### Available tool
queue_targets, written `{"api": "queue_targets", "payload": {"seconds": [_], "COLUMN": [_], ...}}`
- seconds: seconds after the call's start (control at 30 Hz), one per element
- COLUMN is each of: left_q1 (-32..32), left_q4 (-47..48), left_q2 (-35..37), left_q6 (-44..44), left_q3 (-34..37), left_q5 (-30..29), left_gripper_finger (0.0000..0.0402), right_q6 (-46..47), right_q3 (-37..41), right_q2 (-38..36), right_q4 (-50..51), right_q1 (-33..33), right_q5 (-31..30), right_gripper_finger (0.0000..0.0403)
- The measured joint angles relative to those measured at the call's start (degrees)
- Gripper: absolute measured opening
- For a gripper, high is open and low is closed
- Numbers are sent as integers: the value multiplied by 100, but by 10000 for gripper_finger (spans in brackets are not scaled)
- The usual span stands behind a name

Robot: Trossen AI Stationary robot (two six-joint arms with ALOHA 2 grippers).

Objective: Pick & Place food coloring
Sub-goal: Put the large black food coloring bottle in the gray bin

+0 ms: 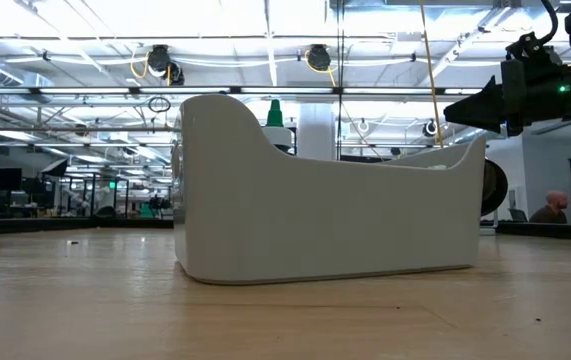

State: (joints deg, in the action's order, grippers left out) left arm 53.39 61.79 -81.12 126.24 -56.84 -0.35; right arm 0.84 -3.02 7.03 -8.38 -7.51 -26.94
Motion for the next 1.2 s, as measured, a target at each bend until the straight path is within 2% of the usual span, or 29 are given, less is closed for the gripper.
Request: {"api": "queue_targets", "payload": {"seconds": [0.07, 0.33, 0.57, 0.8, 1.0, 1.2], "left_q1": [-14, -271, -691, -1317, -2013, -2557], "left_q4": [5, 121, 587, 562, 383, 393], "left_q2": [17, 96, 96, 27, -433, -1516], "left_q6": [-104, -802, -1765, -3409, -5059, -6704], "left_q3": [0, -236, -1149, -2143, -3058, -4435], "left_q5": [-55, -610, -1321, -2076, -1903, -1325], "left_gripper_finger": [121, 120, 120, 120, 120, 120], "right_q6": [0, 0, 0, 0, 0, 0], "right_q3": [1, 0, 0, -1, 1, -1], "right_q2": [2, 2, 1, 2, 0, 1], "right_q4": [0, 0, 0, 0, 0, 0], "right_q1": [0, 0, 0, 0, 0, 0], "right_q5": [0, 0, 0, 0, 0, 0], "right_gripper_finger": [141, 141, 141, 141, 141, 141]}}
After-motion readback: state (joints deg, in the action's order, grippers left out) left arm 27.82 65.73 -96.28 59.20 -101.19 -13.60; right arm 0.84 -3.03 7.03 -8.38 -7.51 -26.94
